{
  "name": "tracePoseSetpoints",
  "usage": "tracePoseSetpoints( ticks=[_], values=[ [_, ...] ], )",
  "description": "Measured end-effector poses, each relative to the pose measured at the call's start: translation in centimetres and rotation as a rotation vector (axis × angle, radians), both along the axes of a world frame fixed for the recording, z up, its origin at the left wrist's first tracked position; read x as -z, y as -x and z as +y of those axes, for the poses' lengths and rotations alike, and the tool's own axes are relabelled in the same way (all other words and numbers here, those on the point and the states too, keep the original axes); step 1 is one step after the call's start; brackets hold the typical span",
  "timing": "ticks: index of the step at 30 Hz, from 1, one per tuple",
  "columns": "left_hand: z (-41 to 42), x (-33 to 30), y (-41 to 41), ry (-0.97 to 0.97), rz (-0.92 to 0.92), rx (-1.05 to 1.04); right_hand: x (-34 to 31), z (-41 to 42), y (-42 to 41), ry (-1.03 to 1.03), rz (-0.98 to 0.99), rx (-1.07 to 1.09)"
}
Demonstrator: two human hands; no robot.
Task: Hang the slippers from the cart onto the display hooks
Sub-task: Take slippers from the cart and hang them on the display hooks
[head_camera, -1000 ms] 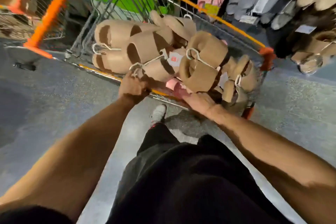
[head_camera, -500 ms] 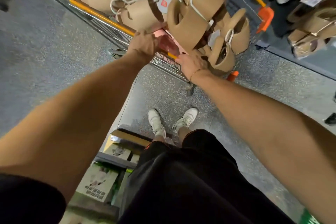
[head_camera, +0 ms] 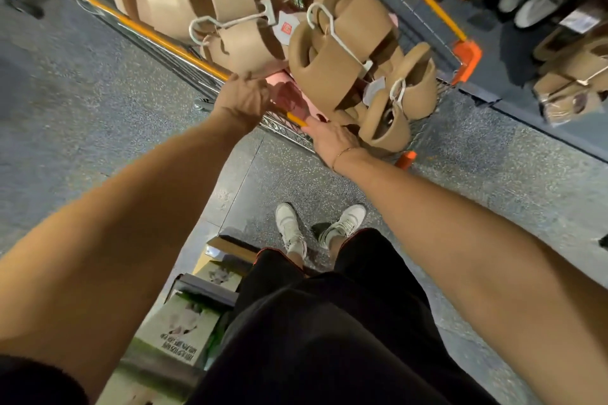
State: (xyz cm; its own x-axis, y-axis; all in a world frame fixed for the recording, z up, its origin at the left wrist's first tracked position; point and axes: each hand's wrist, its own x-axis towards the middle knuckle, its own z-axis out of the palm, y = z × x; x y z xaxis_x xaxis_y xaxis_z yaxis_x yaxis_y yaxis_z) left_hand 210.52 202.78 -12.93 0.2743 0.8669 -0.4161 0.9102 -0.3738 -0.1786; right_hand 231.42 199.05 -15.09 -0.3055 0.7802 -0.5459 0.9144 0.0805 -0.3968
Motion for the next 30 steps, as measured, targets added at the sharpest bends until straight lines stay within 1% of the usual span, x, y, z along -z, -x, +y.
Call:
tracePoseSetpoints(
  ticks=[3, 7, 9, 12, 15, 17, 20, 21, 22, 23, 24, 25, 26, 27, 28, 30],
  values=[
    [-0.4, -0.1, 1.6, -0.026, -0.042, -0.04, 0.7, 0.7, 2.1, -0.03, 0.003, 0.006],
    [-0.6, 0.8, 3.6, -0.088, -0.029, -0.112, 1.6, 2.3, 5.5, 0.068, 0.038, 0.053],
    [-0.8, 1.6, 4.8, -0.099, -0.025, -0.142, 1.7, 2.9, 6.5, 0.072, 0.053, 0.118],
    [-1.1, 1.7, 6.9, -0.122, -0.004, -0.159, 1.3, 3.3, 7.5, 0.077, 0.059, 0.126],
    [-1.0, 1.0, 8.5, -0.155, -0.002, -0.189, 0.2, 2.5, 8.2, 0.075, 0.093, 0.147],
    [-0.9, 0.3, 8.9, -0.163, 0.047, -0.226, -0.5, 2.0, 8.2, 0.089, 0.139, 0.149],
    [-1.4, -0.9, 7.2, -0.143, 0.06, -0.286, -3.3, 2.6, 7.6, 0.152, 0.219, 0.066],
    [-1.5, -1.2, 6.0, -0.14, 0.013, -0.302, -4.8, 3.2, 7.2, 0.182, 0.265, 0.051],
    [-1.6, -1.6, 4.3, -0.142, -0.103, -0.323, -6.1, 4.2, 6.6, 0.205, 0.33, 0.058],
    [-1.8, -2.0, 2.4, -0.134, -0.294, -0.365, -7.6, 5.2, 5.7, 0.161, 0.373, 0.065],
    [-2.1, -2.4, 0.3, -0.102, -0.506, -0.418, -8.8, 6.7, 4.6, 0.044, 0.386, 0.066],
    [-2.4, -2.8, -1.7, -0.064, -0.675, -0.474, -9.6, 8.3, 3.4, -0.131, 0.334, 0.04],
    [-2.8, -3.1, -3.6, -0.046, -0.796, -0.528, -9.9, 10.2, 1.9, -0.294, 0.254, 0.019],
    [-3.2, -3.2, -5.0, -0.052, -0.861, -0.585, -10.0, 12.0, 0.2, -0.386, 0.149, -0.016],
    [-3.4, -3.0, -6.1, -0.072, -0.878, -0.642, -9.6, 13.5, -1.4, -0.397, 0.036, -0.074],
    [-3.7, -2.5, -7.2, -0.121, -0.816, -0.749, -8.5, 15.2, -3.7, -0.291, -0.14, -0.205]
  ],
)
